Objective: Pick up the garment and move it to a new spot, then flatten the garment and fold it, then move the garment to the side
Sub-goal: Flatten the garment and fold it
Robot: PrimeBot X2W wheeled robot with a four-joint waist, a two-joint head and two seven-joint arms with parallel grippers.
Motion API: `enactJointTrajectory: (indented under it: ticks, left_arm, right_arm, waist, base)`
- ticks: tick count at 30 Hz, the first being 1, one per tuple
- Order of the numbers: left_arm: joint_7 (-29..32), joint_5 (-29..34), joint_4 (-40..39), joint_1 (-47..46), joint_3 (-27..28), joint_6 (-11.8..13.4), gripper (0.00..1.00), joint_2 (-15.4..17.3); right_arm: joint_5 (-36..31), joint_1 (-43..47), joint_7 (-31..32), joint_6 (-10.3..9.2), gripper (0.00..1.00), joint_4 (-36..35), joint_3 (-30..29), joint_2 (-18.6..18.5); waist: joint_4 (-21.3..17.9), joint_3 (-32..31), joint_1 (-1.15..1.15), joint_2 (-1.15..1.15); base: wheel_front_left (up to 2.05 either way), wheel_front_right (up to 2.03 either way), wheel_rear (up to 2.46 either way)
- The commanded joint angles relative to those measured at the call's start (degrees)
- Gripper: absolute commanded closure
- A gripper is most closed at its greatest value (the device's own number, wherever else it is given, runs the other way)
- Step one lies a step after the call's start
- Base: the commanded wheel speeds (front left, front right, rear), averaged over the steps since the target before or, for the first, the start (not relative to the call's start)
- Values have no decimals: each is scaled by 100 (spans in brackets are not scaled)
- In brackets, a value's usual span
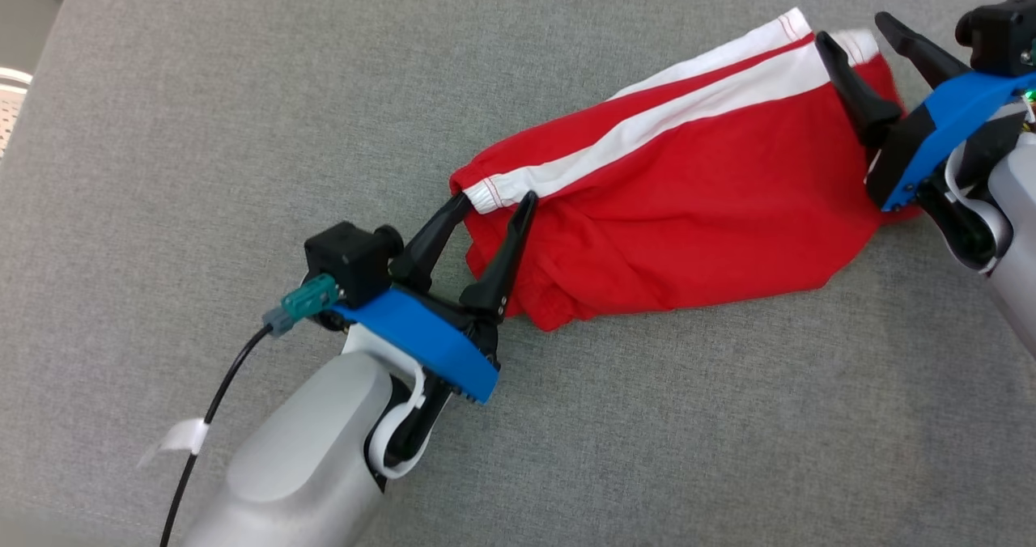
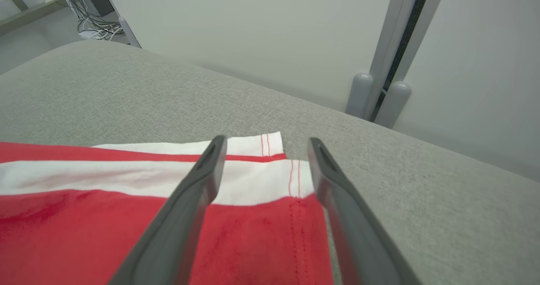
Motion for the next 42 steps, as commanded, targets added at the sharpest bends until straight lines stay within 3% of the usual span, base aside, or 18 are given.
enactJointTrajectory:
  ticks: [1, 7, 14, 22, 29, 33, 34, 36, 42]
  left_arm:
    - [-24, 109, -62, 176, 75, -7, 0, 34]
    - [-24, 541, -327, 739, 508, 4, 0, 192]
    - [-24, 1294, -996, 1383, 1638, 253, 0, 128]
    - [-20, 2469, -1737, 2002, 3121, 418, 0, -404]
    - [-20, 3080, -1887, 2371, 4026, 303, 0, -801]
    - [-20, 3237, -1828, 2465, 4266, 193, 0, -882]
    - [-20, 3261, -1819, 2472, 4300, 178, 0, -895]
    - [-20, 3308, -1792, 2502, 4329, 140, 0, -908]
    - [-20, 3197, -1736, 2515, 4270, 172, 0, -914]
  right_arm:
    - [95, 46, -80, 1, 0, 54, 101, -98]
    - [329, 266, -221, 1, 0, 118, 433, -345]
    - [605, 549, -176, 1, 0, 282, 711, -523]
    - [751, 568, -85, 1, 0, 533, 949, -489]
    - [870, 586, 280, 1, 0, 709, 1206, -381]
    - [976, 676, 619, 2, 2, 691, 1397, -336]
    - [994, 687, 672, 3, 45, 652, 1448, -330]
    - [1035, 652, 687, 7, 100, 598, 1497, -323]
    - [1191, 569, 351, 2, 100, 597, 1452, -258]
  waist:
    - [-12, -79, 1, 0]
    - [50, -279, 1, 0]
    - [200, -426, 1, 0]
    - [265, -401, 1, 0]
    - [266, -405, 1, 0]
    - [267, -435, 1, 0]
    - [269, -440, 1, 0]
    - [269, -454, 1, 0]
    - [204, -593, 1, 0]
  base:
    - [0, 0, 0]
    - [0, 0, 0]
    - [0, 0, 0]
    - [0, 0, 0]
    - [0, 0, 0]
    - [0, 0, 0]
    - [0, 0, 0]
    - [0, 0, 0]
    - [0, 0, 0]
